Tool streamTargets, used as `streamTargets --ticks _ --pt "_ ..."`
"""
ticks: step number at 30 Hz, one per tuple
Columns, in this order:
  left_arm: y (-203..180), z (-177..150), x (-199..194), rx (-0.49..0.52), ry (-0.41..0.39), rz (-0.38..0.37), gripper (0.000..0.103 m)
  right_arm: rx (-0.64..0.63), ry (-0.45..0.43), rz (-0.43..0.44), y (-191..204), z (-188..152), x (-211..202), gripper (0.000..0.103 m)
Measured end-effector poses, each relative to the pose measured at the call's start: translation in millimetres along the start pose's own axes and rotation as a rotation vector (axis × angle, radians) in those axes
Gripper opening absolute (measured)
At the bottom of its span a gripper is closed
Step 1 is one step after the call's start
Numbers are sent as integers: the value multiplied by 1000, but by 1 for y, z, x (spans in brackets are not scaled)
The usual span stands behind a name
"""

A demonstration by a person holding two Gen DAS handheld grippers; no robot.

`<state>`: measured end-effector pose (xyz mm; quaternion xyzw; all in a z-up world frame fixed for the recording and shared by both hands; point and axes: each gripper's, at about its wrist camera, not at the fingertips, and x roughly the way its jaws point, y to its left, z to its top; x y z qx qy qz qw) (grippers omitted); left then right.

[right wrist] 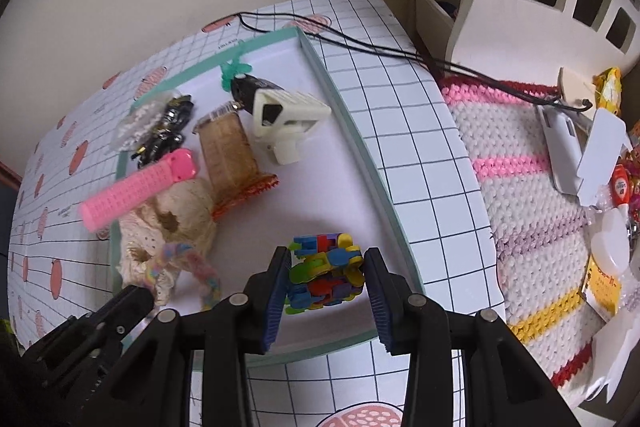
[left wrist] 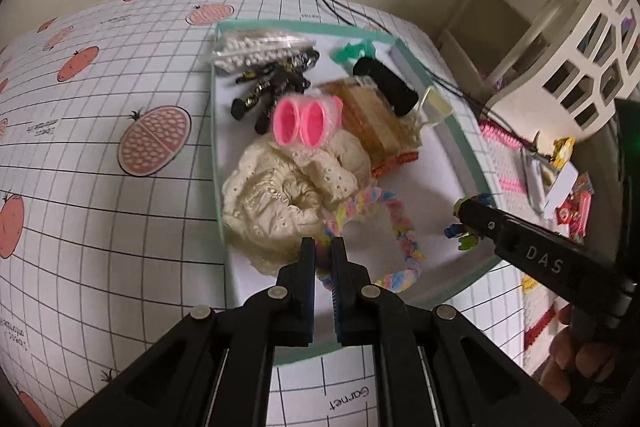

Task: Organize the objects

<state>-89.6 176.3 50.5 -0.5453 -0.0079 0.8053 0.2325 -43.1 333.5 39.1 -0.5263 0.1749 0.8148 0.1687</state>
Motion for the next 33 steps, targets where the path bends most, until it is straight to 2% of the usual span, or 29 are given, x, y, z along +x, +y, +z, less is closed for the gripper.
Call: streamTargets --ticks 5,13,15,16,20,24,28,33 --pt "4 -2 11 -20 39 -4 7 -5 9 -9 2 -2 3 40" --pt "5 -4 1 -3 49 -28 10 -34 -1 -10 7 -4 0 42" --pt "3 -6 -2 12 57 -19 20 -38 -5 12 9 -4 -3 44" --pt "2 -7 -4 27 53 -10 29 -43 -9 23 11 -5 -5 44" --pt "0 -6 -21 54 3 13 31 -64 -29 27 17 -7 -12 44" --pt "9 0 -37 18 -67 34 33 -73 -54 48 23 -9 -22 44" --pt "26 5 -41 -42 -98 111 49 -92 -64 54 31 -11 -26 44" --pt "56 9 -48 -82 -111 186 61 -101 -71 70 39 -11 -28 44"
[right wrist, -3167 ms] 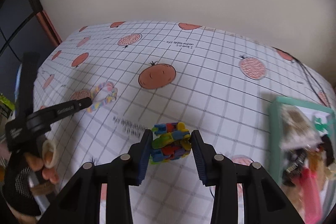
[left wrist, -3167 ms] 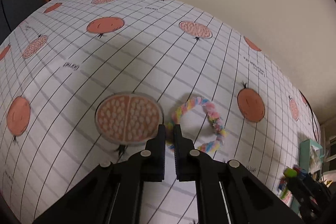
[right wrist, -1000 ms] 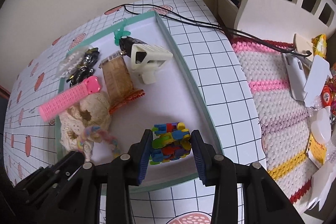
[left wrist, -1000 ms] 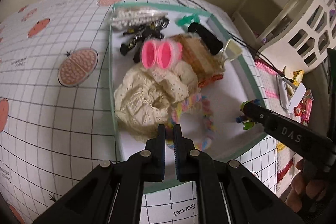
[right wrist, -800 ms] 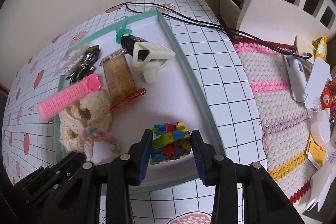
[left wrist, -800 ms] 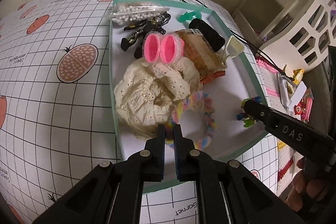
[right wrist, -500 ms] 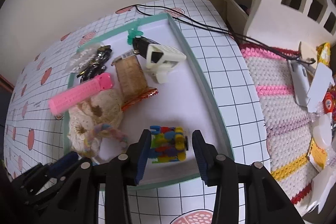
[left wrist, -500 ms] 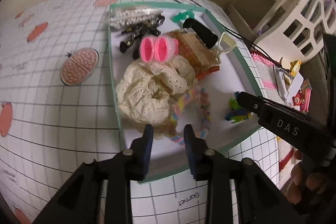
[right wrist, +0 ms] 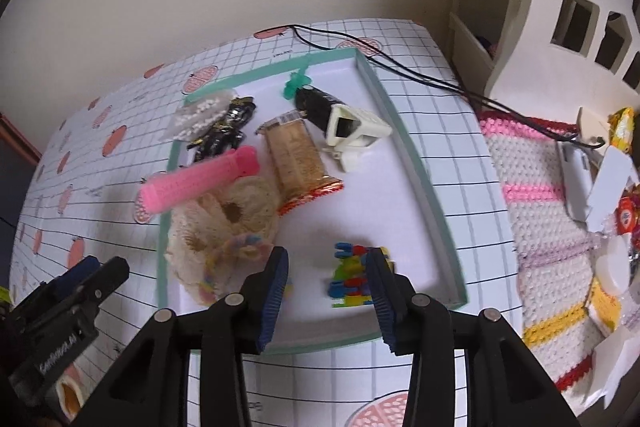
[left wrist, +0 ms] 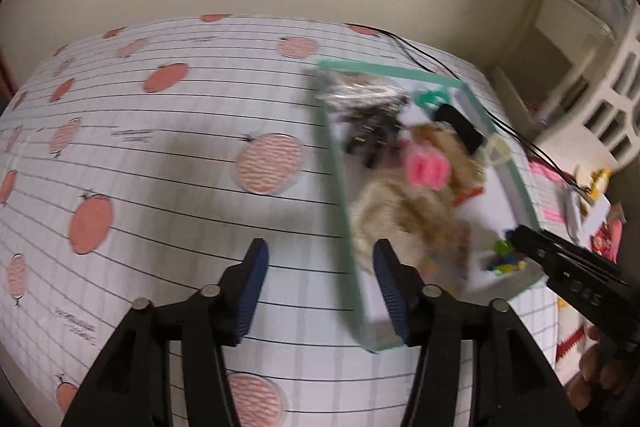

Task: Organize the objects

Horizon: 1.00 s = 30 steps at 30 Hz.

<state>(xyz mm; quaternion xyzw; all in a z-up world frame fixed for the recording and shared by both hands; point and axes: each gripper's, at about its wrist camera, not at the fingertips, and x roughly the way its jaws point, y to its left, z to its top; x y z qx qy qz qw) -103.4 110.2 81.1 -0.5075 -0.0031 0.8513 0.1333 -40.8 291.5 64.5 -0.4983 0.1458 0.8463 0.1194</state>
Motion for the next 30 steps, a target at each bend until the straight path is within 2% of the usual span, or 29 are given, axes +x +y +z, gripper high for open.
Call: streamTargets --ticks 1,3,5,7,9,10,12,15,20,27,30 --pt "8 0 -2 -16 -5 4 66 2 -2 7 2 0 0 44" --pt "21 3 -3 -54 -14 13 70 -12 -9 11 9 1 -1 50" --pt "31 3 -5 -89 -19 22 80 -31 -24 14 16 1 -1 70" --pt "41 3 -5 -120 -23 27 84 -52 -34 16 24 0 -1 71" --pt "49 2 -5 -148 -26 36 87 -59 -42 23 29 0 -1 76" --pt "52 2 -5 -158 -29 42 91 -63 -45 24 31 0 -1 82" --pt "56 2 -5 -173 -38 54 96 -79 -50 26 36 0 -1 86" --pt "59 2 -9 -164 -72 98 103 -103 -74 24 43 -1 -3 101" --pt "63 5 -24 -128 -148 119 103 -122 -130 70 53 -1 -14 103" --pt "71 8 -50 -105 -222 57 103 -171 -186 79 81 -8 -35 103" --pt "69 6 -64 -73 -261 99 103 -164 -203 90 87 -12 -46 103"
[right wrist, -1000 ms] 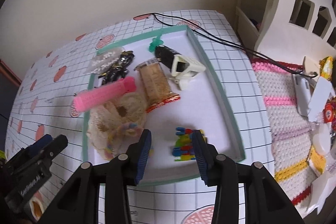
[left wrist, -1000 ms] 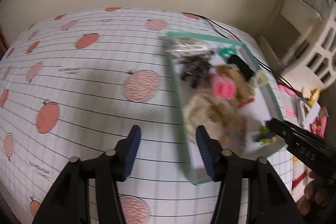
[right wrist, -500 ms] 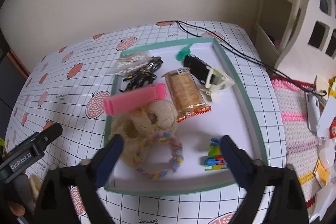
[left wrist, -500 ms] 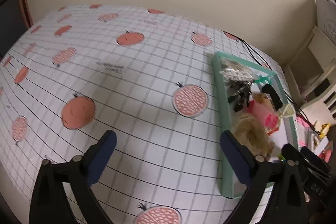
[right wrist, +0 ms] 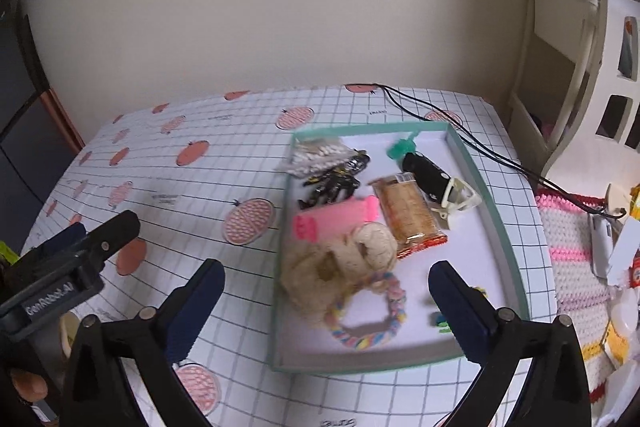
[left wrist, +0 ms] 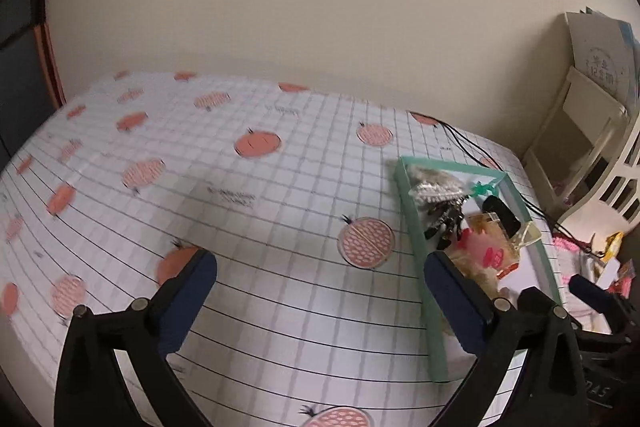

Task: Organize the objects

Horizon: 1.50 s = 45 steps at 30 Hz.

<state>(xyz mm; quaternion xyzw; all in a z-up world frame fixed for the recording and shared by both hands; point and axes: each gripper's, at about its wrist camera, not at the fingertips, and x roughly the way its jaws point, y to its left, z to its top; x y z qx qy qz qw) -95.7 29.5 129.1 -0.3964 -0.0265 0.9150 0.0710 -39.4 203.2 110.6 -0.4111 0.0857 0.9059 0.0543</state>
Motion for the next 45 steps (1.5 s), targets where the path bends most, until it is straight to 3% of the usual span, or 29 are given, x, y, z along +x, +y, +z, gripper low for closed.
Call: streamTargets --ticks 6,10,16,24,36,45 --pt "5 -2 -30 45 -62 49 103 0 -18 -32 11 -9 -19 103" --pt "12 -11 -43 36 -68 29 103 16 -27 -43 14 -17 -31 103" --pt "19 -33 -62 29 -88 -5 103 20 -38 -49 25 -40 -49 103" --pt "33 -77 -69 43 -94 30 103 -1 -24 -42 33 -82 -53 103" --pt "46 -130 -25 9 36 58 103 99 96 -119 2 -138 -5 103" --pt "54 -144 0 -46 103 69 103 52 137 -187 2 -151 21 103"
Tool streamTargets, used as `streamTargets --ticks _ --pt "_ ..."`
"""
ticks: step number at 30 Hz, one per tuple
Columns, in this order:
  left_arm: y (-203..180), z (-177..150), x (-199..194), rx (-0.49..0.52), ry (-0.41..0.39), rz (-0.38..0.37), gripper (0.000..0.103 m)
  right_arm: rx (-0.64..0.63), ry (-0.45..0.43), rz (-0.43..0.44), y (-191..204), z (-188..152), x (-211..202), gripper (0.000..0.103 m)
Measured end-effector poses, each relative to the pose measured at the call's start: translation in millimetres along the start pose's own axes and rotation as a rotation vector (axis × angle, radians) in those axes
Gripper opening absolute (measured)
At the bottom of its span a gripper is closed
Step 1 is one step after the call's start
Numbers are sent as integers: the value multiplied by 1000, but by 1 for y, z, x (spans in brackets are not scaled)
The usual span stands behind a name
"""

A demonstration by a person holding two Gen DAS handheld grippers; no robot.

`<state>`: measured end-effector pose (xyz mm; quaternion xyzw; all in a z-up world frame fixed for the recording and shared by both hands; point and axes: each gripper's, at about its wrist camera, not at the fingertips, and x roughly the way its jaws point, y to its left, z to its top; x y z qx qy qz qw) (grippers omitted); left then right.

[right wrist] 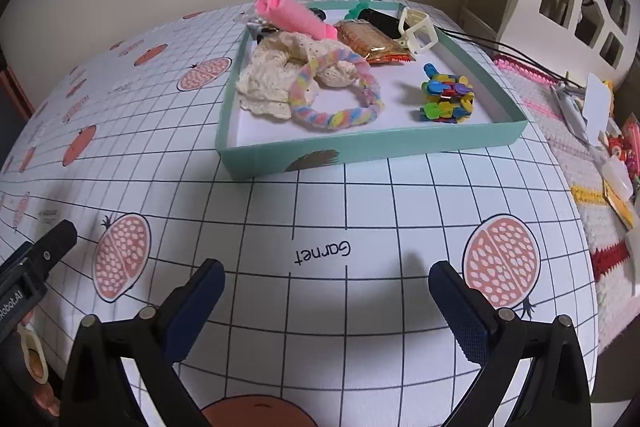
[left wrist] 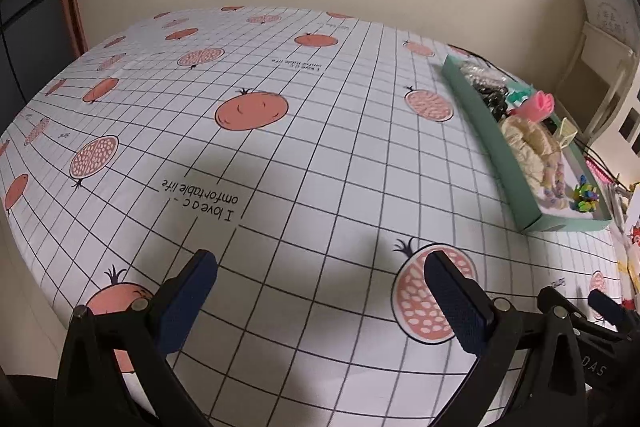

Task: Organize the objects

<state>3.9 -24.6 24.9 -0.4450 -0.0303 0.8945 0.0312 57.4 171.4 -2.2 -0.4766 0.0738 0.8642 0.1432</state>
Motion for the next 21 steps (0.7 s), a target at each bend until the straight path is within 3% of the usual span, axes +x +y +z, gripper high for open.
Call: streamTargets --ticks 10,21 --pt "-10 -13 15 61 36 62 103 10 5 -16 -1 4 7 103" --pt "-14 -15 14 57 14 58 103 30 6 -32 -1 3 7 103"
